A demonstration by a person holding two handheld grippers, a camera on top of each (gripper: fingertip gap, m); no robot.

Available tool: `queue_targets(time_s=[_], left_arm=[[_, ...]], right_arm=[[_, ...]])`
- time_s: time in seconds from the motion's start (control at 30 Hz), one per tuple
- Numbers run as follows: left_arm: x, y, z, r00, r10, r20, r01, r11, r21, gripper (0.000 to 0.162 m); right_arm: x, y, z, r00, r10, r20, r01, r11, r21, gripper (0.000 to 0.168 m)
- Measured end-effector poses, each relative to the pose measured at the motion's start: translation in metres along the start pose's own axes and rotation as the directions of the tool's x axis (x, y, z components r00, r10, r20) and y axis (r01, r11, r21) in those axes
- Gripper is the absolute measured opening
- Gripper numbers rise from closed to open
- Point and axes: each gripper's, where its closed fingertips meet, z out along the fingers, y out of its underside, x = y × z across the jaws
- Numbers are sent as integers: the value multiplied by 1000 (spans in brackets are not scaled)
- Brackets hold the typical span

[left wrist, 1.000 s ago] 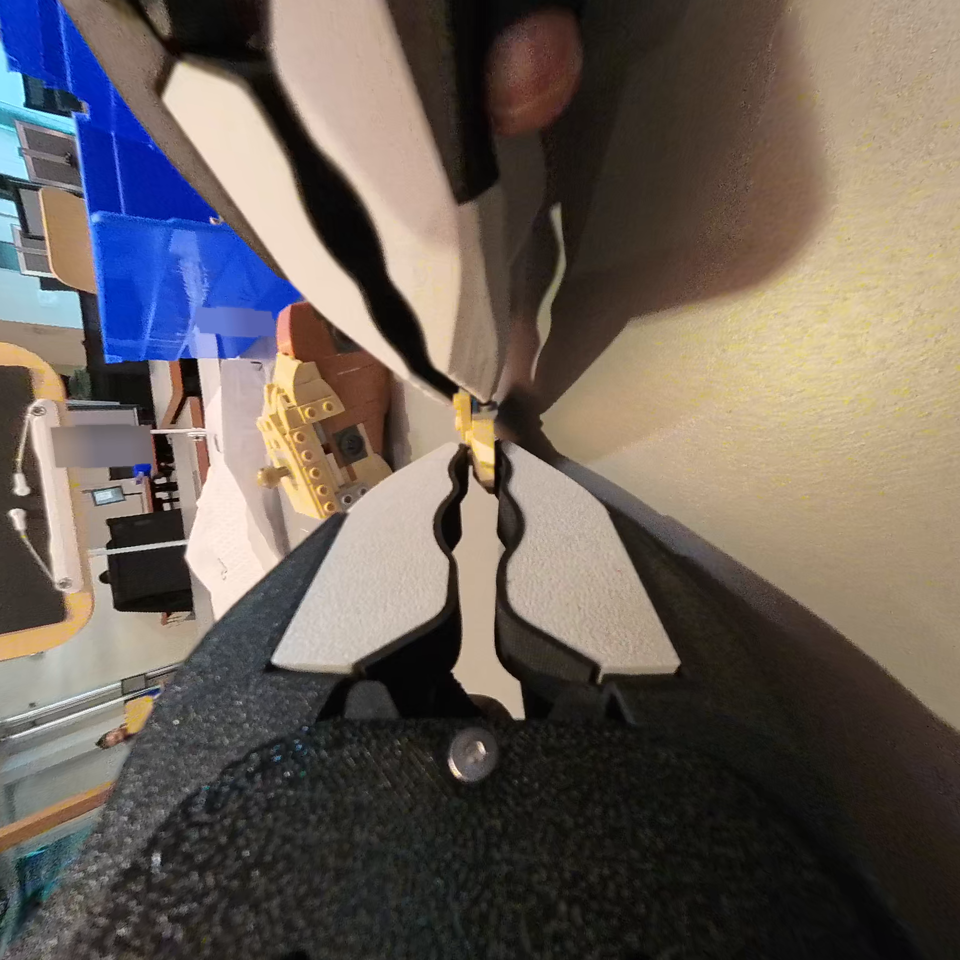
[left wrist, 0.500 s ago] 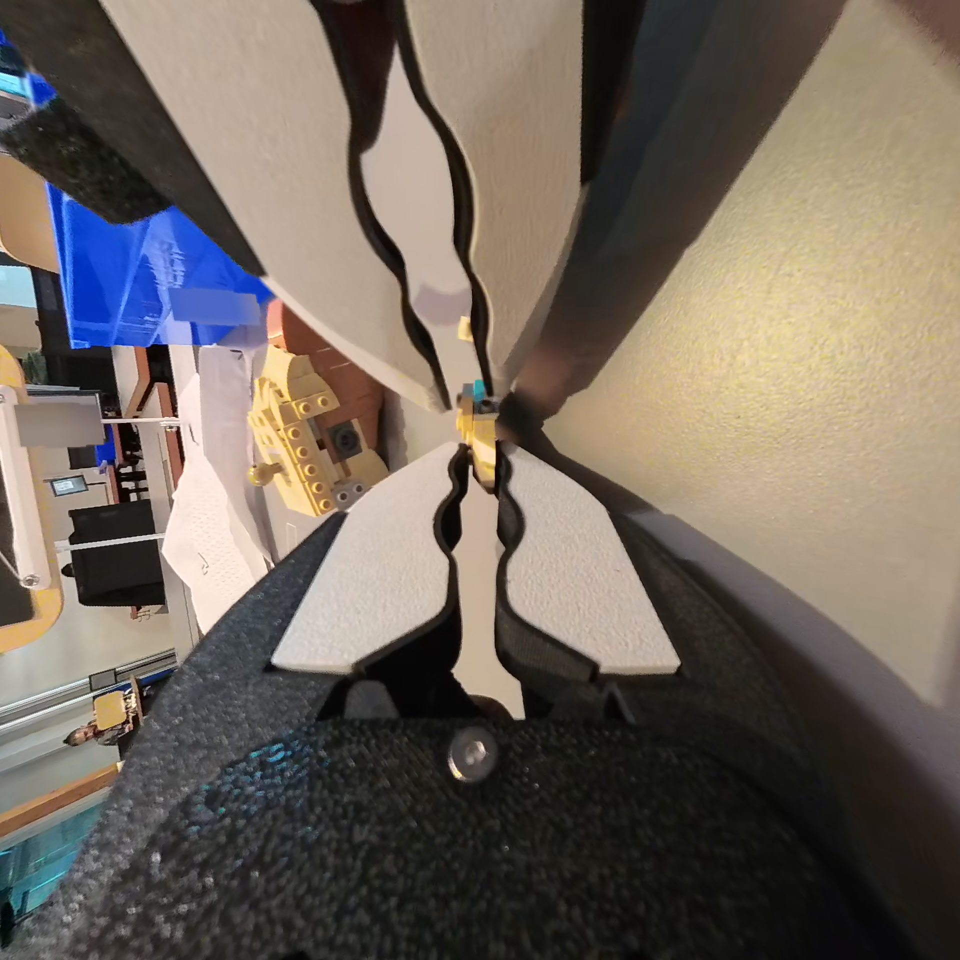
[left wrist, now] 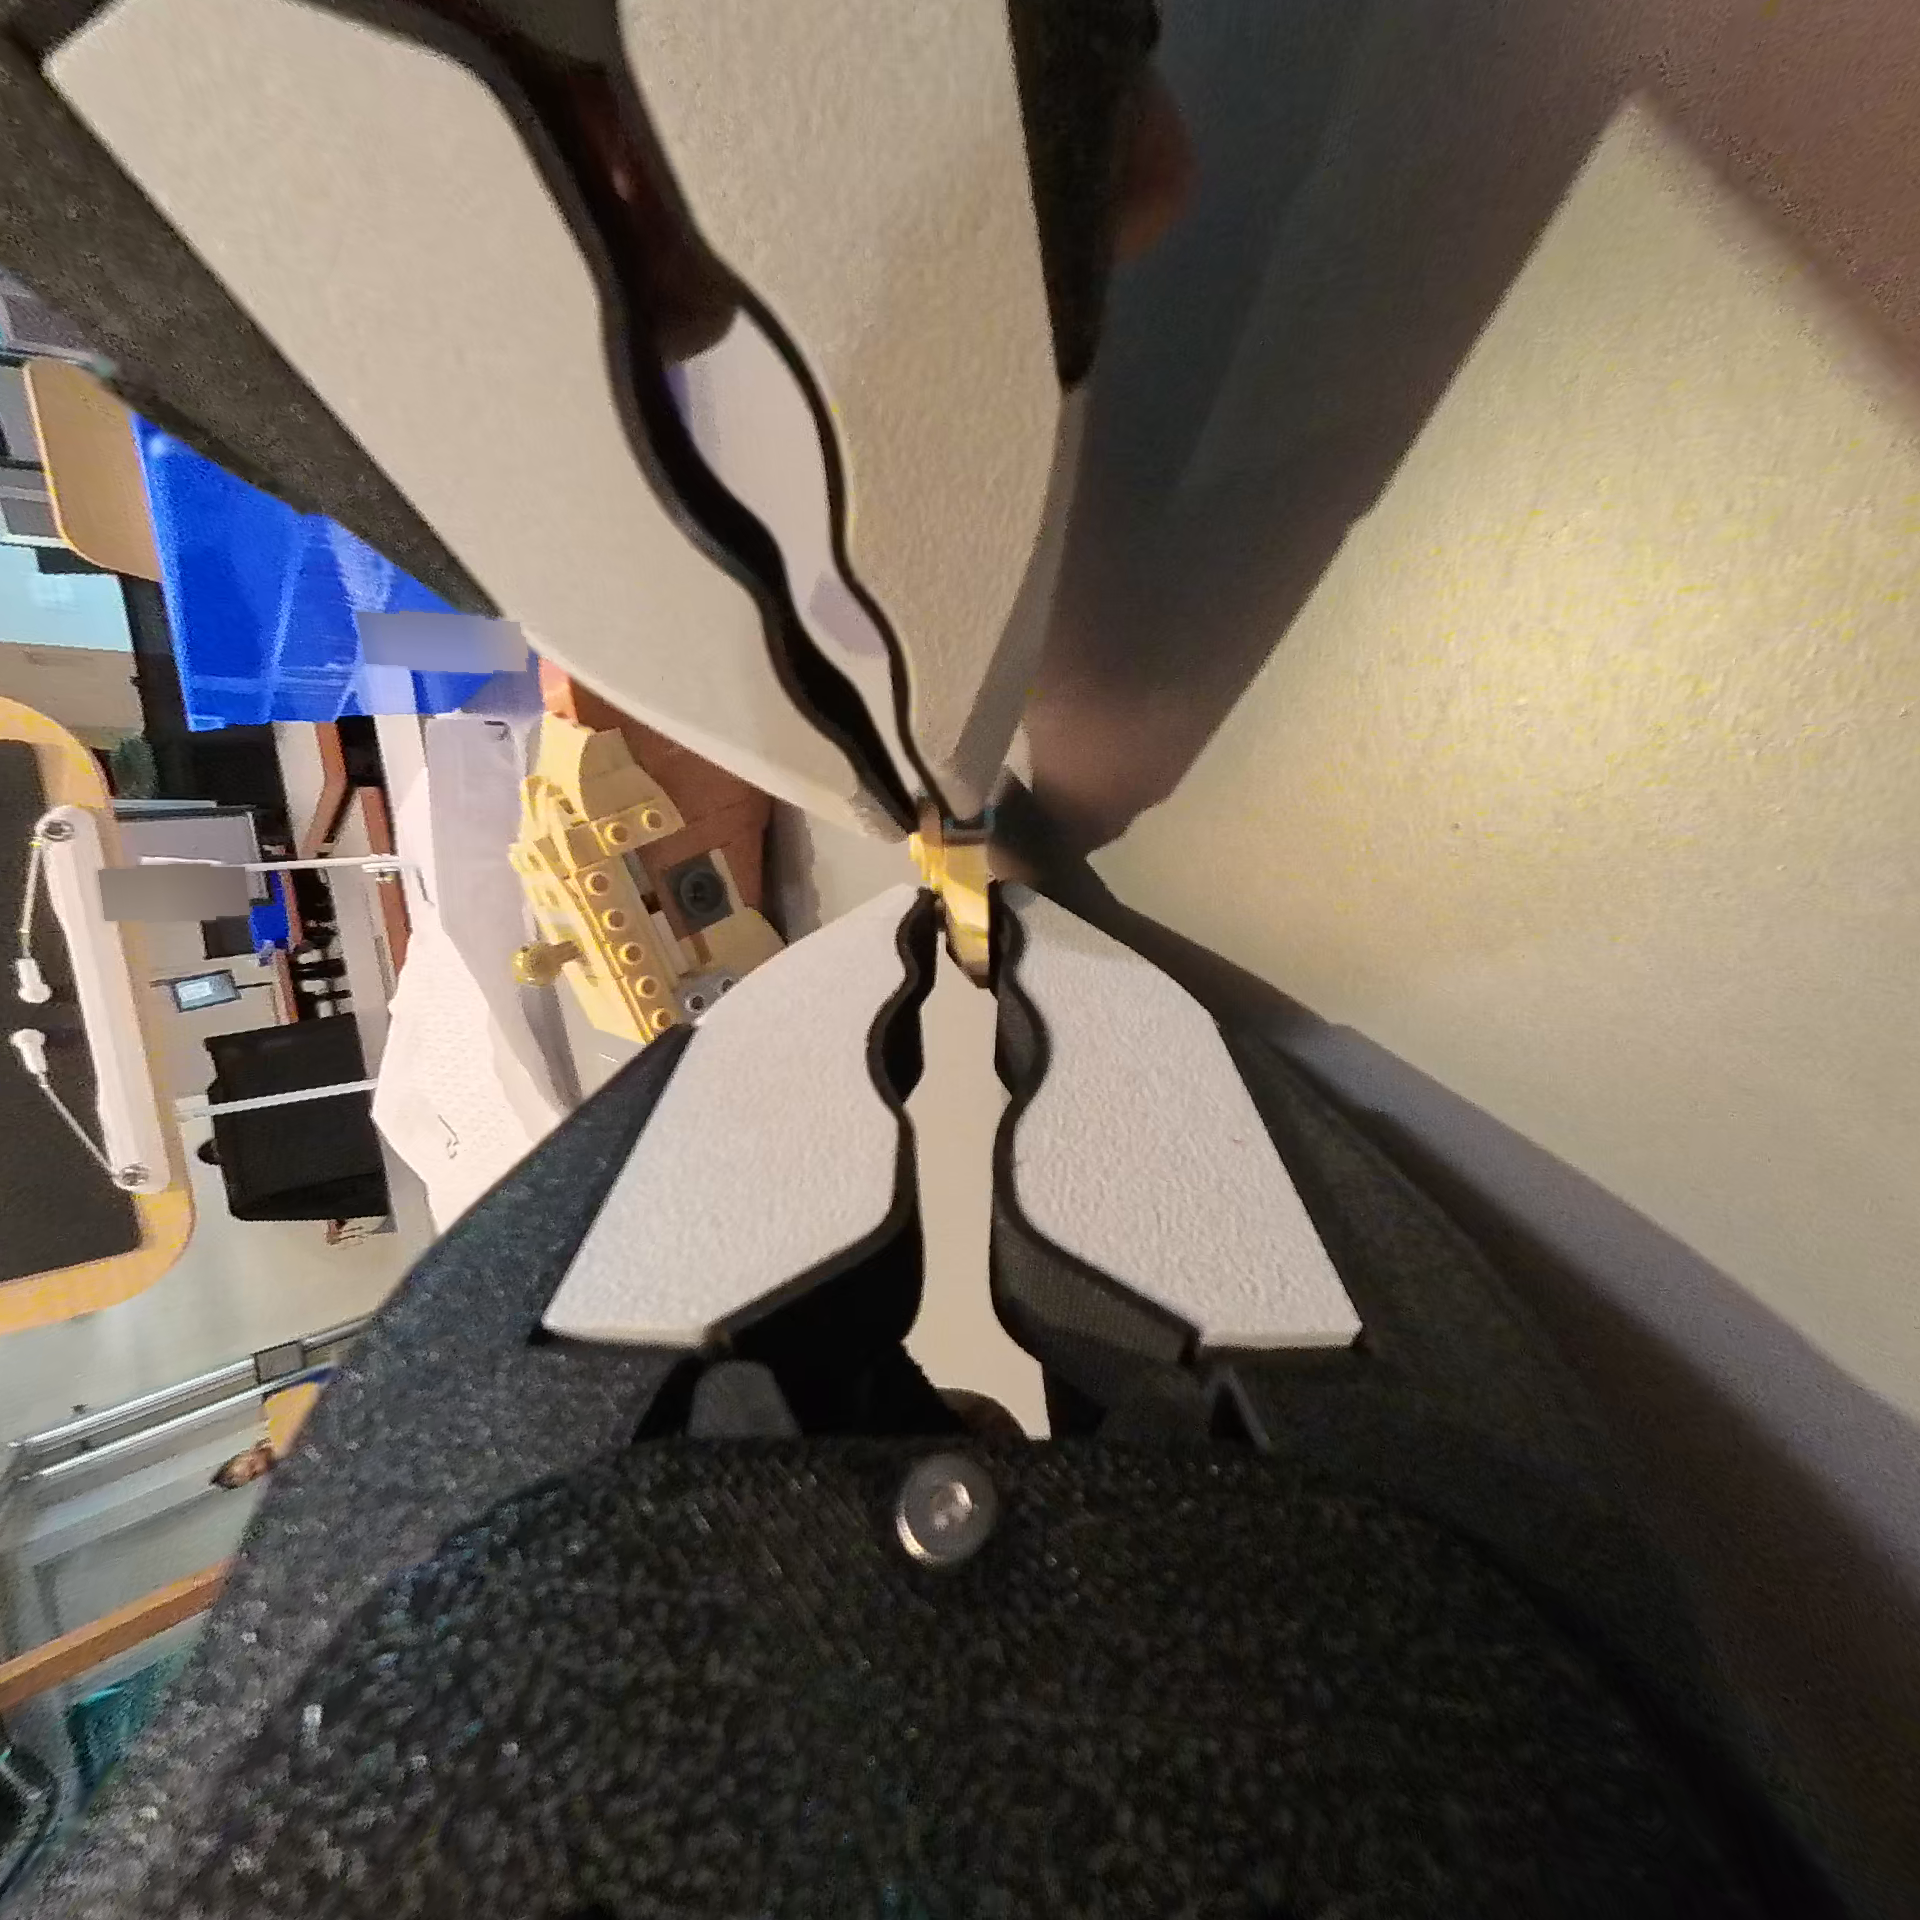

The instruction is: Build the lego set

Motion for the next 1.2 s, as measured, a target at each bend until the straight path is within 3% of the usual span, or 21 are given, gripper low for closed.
queue_targets(time_s=[0.23,0.6,0.97,1.03,1.07,1.13,1.2], left_arm=[[-1,1,1,1000,1,19,-1,1000,11,9],[-4,3,3,999,12,48,-13,1000,16,9],[-4,2,4,999,17,43,-18,999,31,10],[3,-10,1,1000,24,11,-25,994,107,9],[4,-14,2,1000,7,12,-8,994,112,9],[-4,-1,6,998,-15,63,14,1000,23,9],[-6,3,6,998,-41,53,40,999,31,9]], right_arm=[[3,0,0,971,226,80,-230,972,40,3],[7,1,2,825,539,169,-557,826,87,3],[11,2,2,821,560,109,-570,811,131,3],[28,12,-1,794,607,8,-600,783,163,2],[31,16,-2,766,643,25,-637,753,165,2],[30,18,-5,752,658,44,-655,737,167,2],[25,19,-5,774,633,31,-630,763,143,2]])
